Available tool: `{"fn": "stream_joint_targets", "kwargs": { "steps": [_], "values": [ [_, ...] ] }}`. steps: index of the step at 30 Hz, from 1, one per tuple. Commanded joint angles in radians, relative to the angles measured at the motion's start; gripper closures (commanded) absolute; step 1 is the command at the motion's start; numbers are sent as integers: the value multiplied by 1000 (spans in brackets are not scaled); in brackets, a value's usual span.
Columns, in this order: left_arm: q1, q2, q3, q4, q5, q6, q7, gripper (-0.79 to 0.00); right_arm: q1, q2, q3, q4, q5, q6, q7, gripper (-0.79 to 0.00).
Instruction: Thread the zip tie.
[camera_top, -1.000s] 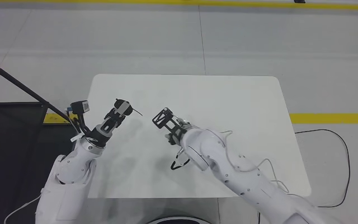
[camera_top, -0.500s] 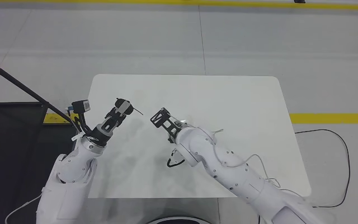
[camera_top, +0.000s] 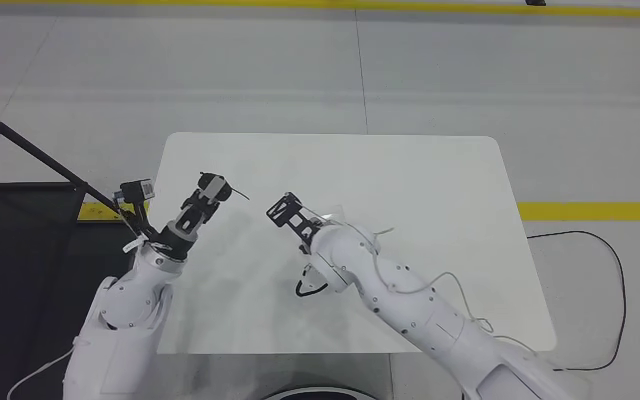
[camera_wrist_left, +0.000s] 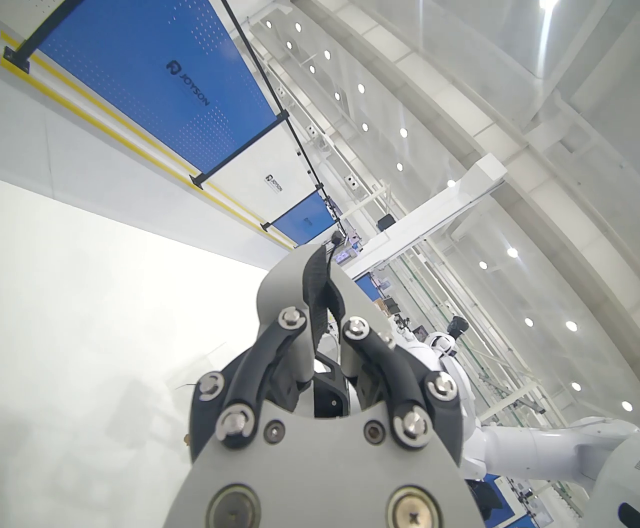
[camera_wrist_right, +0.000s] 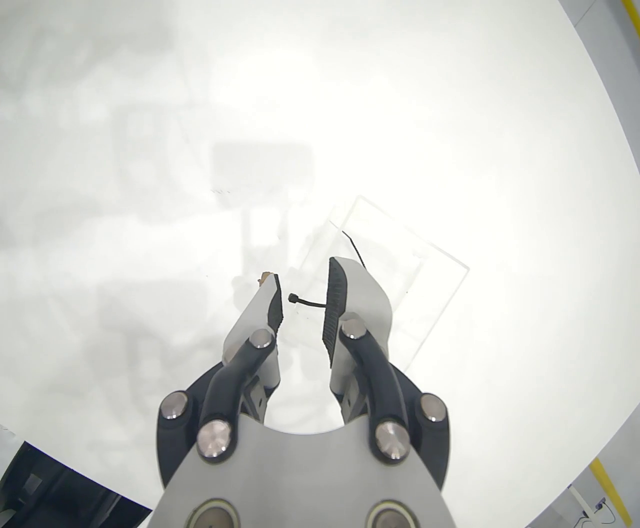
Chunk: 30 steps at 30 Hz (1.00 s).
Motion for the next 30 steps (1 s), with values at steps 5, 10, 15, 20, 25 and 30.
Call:
{"fn": "stream_joint_targets", "kwargs": {
  "steps": [5,10,15,20,25,30],
  "values": [
    [1,1,-6,6,-19,5,16,0,1,-14,4,23,-14,-4,14,-231],
    [0,2,-6,7,-23,7,16,0,-3,-25,12,33,-24,-8,16,-225],
    [-2,3,-5,9,-26,4,15,0,-12,-31,23,38,-35,-20,18,-175],
    [-4,4,-3,11,-28,4,17,0,-21,-37,35,40,-50,-27,20,-132],
    [-5,5,-2,15,-29,4,17,0,-30,-42,46,38,-68,-34,22,-129],
    [-9,6,3,17,-28,5,16,0,-45,-47,56,22,-95,-28,26,-135]
  ]
}}
